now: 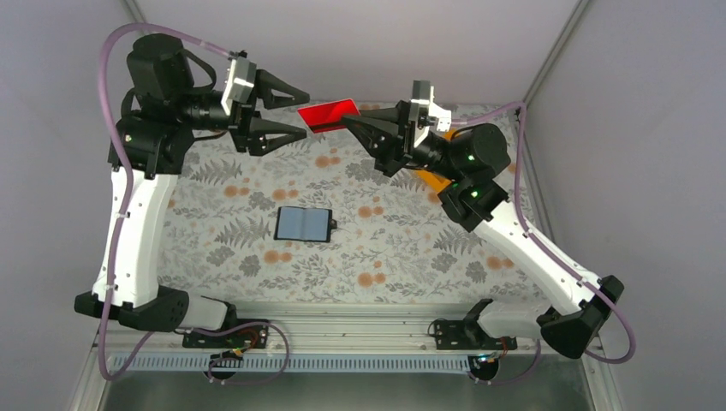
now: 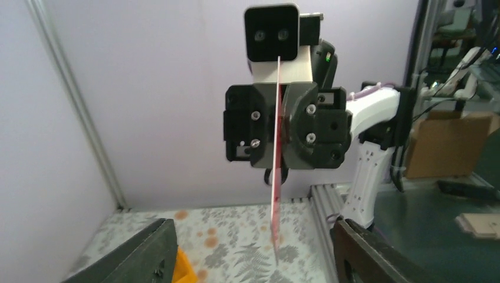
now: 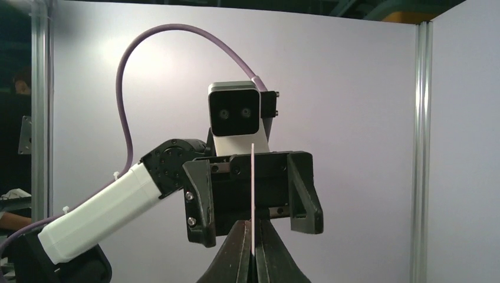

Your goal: Take the credit cards out of the card holder

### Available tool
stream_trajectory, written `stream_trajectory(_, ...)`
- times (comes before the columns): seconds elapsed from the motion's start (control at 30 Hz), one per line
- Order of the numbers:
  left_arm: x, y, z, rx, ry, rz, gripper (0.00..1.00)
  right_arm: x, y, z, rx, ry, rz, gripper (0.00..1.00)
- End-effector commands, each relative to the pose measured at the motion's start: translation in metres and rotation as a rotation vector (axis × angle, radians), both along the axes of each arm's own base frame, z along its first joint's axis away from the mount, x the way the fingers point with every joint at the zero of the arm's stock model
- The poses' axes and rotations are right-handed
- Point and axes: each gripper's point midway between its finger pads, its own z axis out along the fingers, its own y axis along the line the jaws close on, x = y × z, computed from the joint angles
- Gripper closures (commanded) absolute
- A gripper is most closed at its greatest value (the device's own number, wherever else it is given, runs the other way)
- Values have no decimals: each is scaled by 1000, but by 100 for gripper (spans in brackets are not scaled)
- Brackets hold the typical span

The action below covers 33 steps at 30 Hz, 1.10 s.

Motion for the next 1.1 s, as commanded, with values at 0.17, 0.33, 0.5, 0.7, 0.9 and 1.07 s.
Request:
stream_trajectory(0.17, -17, -22, 3, -9, 36, -96, 91, -14, -7, 19, 49, -45, 0, 96)
stream_trajectory(0.33, -8, -21, -3, 16, 14, -6, 98, -6, 11, 4, -149, -63, -19, 78)
stream_trajectory(0.5, 35, -3, -51, 231, -114, 292, 98, 26, -2, -28, -511, -106, -272, 27)
stream_trajectory(0.7, 66, 15, -105, 498, -242, 427, 98, 39, -14, -107, -872, -338, -378, 20)
stream_trajectory(0.9, 61, 0, -132, 617, -266, 383, 98, 52, 9, -101, -913, -535, -487, 23)
stream_trajectory(1.07, 58, -10, -149, 656, -260, 347, 98, 60, 29, -121, -986, -612, -520, 41)
